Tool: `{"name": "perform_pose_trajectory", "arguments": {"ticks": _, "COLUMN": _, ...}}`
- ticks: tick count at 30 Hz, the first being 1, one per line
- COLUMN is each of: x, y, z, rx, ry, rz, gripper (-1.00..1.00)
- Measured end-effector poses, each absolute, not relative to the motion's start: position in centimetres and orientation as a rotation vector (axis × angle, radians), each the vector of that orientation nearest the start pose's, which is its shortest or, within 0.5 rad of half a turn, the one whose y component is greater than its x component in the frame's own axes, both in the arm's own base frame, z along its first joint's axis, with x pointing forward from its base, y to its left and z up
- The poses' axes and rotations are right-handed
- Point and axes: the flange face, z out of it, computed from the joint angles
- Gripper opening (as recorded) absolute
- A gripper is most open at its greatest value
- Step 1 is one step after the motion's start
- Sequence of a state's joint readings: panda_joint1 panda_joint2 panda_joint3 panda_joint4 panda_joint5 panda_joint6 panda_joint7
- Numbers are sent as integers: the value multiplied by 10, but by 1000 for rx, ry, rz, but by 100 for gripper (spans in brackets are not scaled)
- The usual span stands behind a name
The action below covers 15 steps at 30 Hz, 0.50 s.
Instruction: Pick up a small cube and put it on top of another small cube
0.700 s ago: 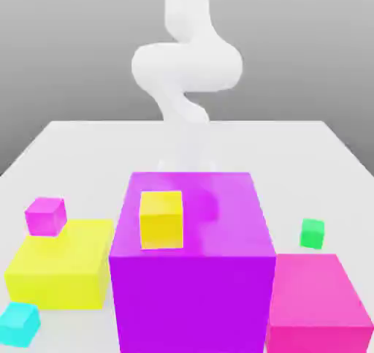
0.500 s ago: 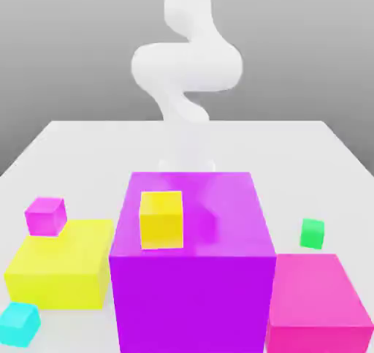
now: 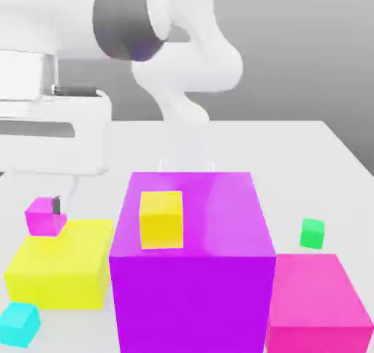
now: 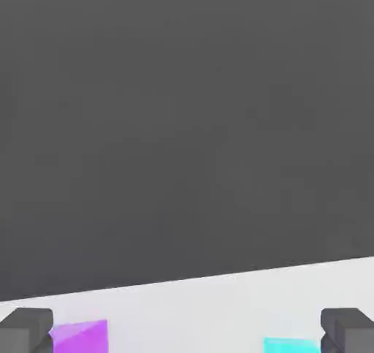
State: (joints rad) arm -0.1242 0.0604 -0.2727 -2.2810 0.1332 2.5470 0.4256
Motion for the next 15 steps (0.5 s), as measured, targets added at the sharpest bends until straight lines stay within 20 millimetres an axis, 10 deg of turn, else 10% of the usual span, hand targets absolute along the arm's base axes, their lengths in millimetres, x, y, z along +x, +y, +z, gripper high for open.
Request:
{"name": "perform_pose_trajectory", "arguments": {"ticks": 12, "x": 459, "y": -276, "z": 147, "rx": -2790, "ry": 1445, "rz": -3, "gripper": 0}}
{"name": "perform_pose_trajectory", "arguments": {"ticks": 13, "x": 458, "y": -276, "z": 134, "rx": -2789, "ry": 1446, "rz": -2, "gripper": -100}}
{"name": "perform_pose_trajectory", "arguments": {"ticks": 15, "x": 458, "y": -276, "z": 134, "rx": -2789, "ry": 1446, "rz": -1, "gripper": -100}}
